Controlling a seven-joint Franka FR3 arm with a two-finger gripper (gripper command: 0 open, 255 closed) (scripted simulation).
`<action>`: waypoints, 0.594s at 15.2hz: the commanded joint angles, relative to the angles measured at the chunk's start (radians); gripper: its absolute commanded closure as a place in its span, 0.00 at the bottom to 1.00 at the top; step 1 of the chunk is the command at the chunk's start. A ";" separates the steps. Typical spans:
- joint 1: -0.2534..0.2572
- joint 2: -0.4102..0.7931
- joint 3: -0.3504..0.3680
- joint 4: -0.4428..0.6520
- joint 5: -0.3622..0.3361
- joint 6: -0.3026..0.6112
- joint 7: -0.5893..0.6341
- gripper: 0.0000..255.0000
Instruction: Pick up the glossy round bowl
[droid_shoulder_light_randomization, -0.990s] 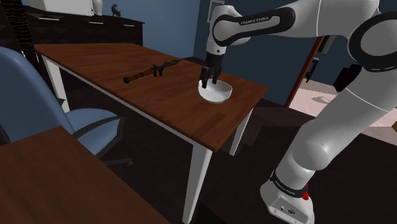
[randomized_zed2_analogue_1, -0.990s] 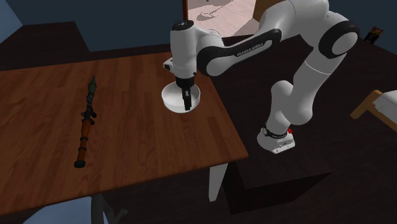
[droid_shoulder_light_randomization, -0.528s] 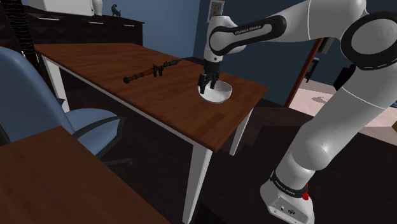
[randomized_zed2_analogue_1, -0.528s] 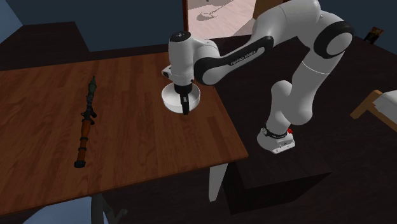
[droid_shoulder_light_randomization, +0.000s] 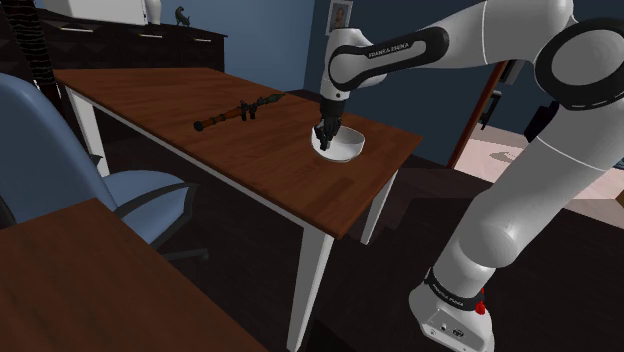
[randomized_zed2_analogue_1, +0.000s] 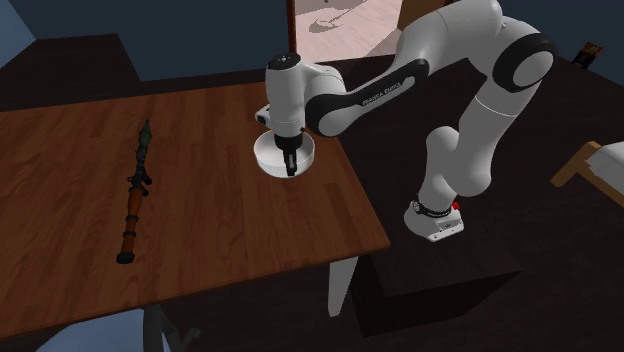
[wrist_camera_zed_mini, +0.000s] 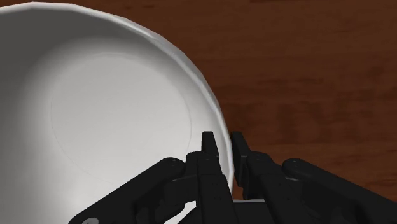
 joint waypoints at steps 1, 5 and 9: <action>0.000 0.001 0.000 0.000 0.000 0.000 0.000 1.00; 0.000 -0.004 0.000 0.009 0.000 -0.013 -0.002 1.00; 0.000 -0.015 0.000 0.052 0.002 -0.067 -0.004 1.00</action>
